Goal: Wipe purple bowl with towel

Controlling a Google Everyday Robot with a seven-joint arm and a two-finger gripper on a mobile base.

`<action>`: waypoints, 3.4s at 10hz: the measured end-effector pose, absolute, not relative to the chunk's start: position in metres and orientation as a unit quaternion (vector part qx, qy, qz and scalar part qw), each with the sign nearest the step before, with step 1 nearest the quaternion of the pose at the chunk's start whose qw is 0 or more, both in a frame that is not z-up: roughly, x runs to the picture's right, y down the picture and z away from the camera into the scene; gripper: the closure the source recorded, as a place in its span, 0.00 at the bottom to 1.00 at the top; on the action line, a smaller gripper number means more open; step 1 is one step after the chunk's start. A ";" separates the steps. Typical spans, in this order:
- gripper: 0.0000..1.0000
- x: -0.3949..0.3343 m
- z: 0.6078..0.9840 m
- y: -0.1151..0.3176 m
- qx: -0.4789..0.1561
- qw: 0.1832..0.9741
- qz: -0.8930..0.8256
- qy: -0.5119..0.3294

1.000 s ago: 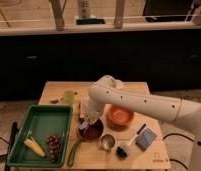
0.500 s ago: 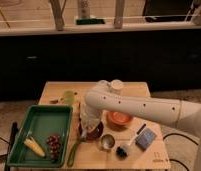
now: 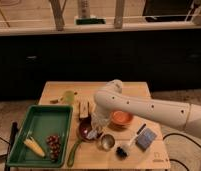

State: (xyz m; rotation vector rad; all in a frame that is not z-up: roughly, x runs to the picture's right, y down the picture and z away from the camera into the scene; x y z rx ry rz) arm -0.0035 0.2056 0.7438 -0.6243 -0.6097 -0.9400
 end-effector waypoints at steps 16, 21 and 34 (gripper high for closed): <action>1.00 -0.005 0.735 0.219 -0.281 0.788 -0.468 -0.286; 1.00 0.010 0.767 0.177 -0.269 0.821 -0.437 -0.250; 1.00 -0.035 0.738 0.211 -0.260 0.747 -0.532 -0.303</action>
